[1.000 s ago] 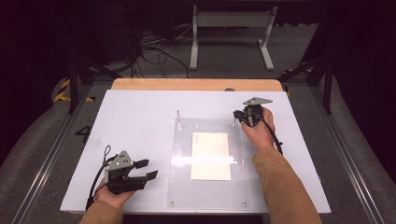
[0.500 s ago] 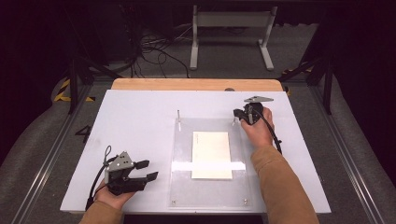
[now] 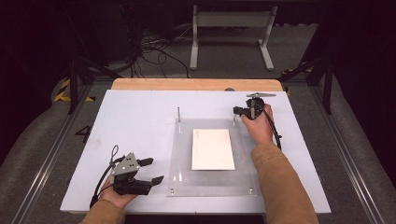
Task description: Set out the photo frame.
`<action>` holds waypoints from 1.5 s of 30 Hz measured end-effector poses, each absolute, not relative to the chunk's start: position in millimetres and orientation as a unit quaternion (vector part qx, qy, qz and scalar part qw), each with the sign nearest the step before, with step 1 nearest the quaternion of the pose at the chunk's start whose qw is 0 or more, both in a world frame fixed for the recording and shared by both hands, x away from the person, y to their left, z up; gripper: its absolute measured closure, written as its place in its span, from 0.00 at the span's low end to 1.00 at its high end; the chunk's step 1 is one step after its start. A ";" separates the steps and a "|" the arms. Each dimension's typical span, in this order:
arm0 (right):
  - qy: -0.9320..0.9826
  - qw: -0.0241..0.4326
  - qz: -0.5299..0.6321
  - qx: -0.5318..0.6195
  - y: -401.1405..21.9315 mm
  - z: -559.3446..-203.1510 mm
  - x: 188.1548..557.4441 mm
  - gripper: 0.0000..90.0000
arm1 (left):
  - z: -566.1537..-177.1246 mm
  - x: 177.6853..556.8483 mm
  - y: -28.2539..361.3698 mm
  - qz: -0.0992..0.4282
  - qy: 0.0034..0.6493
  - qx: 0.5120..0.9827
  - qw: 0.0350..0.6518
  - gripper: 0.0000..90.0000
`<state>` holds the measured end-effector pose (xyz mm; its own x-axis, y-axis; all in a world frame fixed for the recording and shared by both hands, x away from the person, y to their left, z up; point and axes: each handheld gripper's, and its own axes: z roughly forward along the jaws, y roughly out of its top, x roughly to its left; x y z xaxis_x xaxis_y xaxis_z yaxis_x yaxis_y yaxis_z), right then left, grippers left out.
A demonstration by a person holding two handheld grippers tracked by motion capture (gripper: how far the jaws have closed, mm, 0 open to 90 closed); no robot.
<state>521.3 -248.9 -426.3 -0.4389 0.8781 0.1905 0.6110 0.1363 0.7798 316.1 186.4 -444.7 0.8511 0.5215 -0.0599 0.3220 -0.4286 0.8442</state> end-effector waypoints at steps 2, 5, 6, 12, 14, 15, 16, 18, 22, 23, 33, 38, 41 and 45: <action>0.735 0.157 0.417 0.510 -248.4 -425.6 523.8 0.95 | -445.8 318.1 183.0 0.115 0.248 0.840 0.469 0.24; 0.731 0.150 0.417 0.519 -248.3 -425.5 526.0 0.95 | -445.3 319.4 178.9 0.119 0.254 0.835 0.473 0.16; 0.731 0.150 0.417 0.519 -248.3 -425.5 526.0 0.95 | -444.4 319.8 176.2 0.124 0.252 0.834 0.475 0.16; 0.729 0.146 0.417 0.522 -248.8 -425.4 527.8 0.95 | -438.6 320.0 158.3 0.161 0.219 0.837 0.476 0.11; 0.729 0.144 0.415 0.525 -248.3 -425.0 527.9 0.95 | -435.9 320.9 152.5 0.182 0.209 0.836 0.473 0.09; 0.729 0.145 0.413 0.527 -247.6 -424.6 528.2 0.95 | -432.8 322.3 147.1 0.195 0.202 0.833 0.477 0.07; 0.729 0.145 0.413 0.527 -247.6 -424.6 528.2 0.95 | -432.8 322.3 147.1 0.195 0.202 0.833 0.477 0.07; 0.728 0.143 0.413 0.528 -248.0 -424.4 528.6 0.95 | -430.4 322.9 141.7 0.203 0.191 0.833 0.477 0.06; 0.729 0.138 0.415 0.527 -249.4 -424.6 529.1 0.95 | -428.9 321.6 131.5 0.211 0.153 0.832 0.490 0.11; 0.729 0.138 0.415 0.527 -249.4 -424.6 529.1 0.95 | -428.6 321.5 129.5 0.215 0.143 0.832 0.491 0.11; 0.725 0.137 0.423 0.527 -251.0 -425.6 527.9 0.95 | -427.9 321.9 121.3 0.230 0.141 0.804 0.530 0.49; 0.736 0.143 0.419 0.513 -251.4 -423.6 525.7 0.94 | -428.0 323.2 124.7 0.235 0.141 0.806 0.524 0.53; 0.752 0.149 0.413 0.492 -255.1 -419.5 521.9 0.89 | -425.8 323.9 124.4 0.233 0.146 0.805 0.526 0.53; 0.777 0.183 0.418 0.433 -264.9 -406.8 507.6 0.76 | -423.4 325.8 125.1 0.229 0.146 0.806 0.526 0.53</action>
